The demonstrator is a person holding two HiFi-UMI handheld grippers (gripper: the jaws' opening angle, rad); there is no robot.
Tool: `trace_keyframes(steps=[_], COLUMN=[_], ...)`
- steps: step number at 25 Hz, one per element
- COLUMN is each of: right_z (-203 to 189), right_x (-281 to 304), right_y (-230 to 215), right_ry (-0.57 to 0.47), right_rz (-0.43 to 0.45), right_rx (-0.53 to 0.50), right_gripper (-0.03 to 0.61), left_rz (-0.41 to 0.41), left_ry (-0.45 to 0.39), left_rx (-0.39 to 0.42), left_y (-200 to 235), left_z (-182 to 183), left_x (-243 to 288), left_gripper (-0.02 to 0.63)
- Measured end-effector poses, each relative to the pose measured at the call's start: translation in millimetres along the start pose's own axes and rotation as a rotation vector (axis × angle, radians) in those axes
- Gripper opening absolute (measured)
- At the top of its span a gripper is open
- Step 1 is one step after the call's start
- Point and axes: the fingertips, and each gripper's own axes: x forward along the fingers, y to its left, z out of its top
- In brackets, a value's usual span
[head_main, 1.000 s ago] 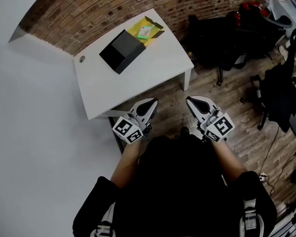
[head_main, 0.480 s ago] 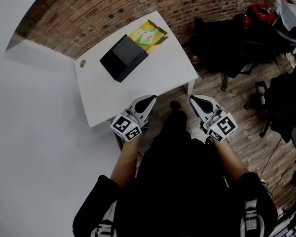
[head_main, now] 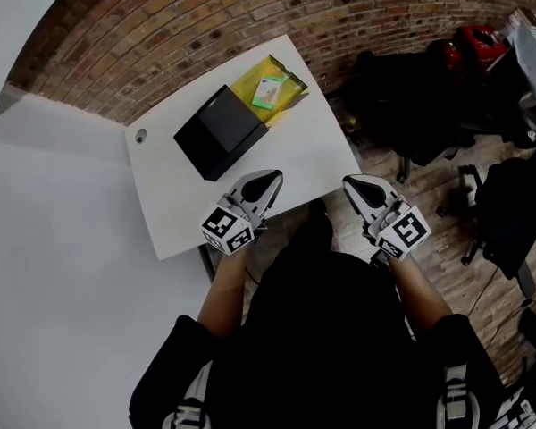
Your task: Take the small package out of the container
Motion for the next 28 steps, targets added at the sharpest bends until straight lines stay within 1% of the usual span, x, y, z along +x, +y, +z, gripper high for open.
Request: trace_keyframes(steps=[6, 11, 14, 20, 28], right_z=[14, 25, 33, 37, 33], right_x=[53, 89, 106, 135, 160], right_y=[-45, -78, -95, -121, -156], right_ry=[0.029, 0.038, 0.037, 0.04, 0.082], right_rz=[0.012, 0.006, 0.007, 0.03, 0.117], right_rx=[-0.027, -0.036, -0.051, -0.054, -0.031], right_gripper=[0.003, 0.003, 0.002, 0.003, 0.003], left_rz=[0.043, 0.054, 0.086, 0.132, 0.202], left_ry=[0.055, 0.081, 0.107, 0.225, 0.353], left_rx=[0.023, 0.008, 0.005, -0.003, -0.027], left_y=[68, 112, 138, 182, 231], left_z=[15, 23, 26, 15, -1], left_x=[32, 49, 58, 77, 111], left_gripper=[0.015, 0.015, 0.015, 0.015, 0.017])
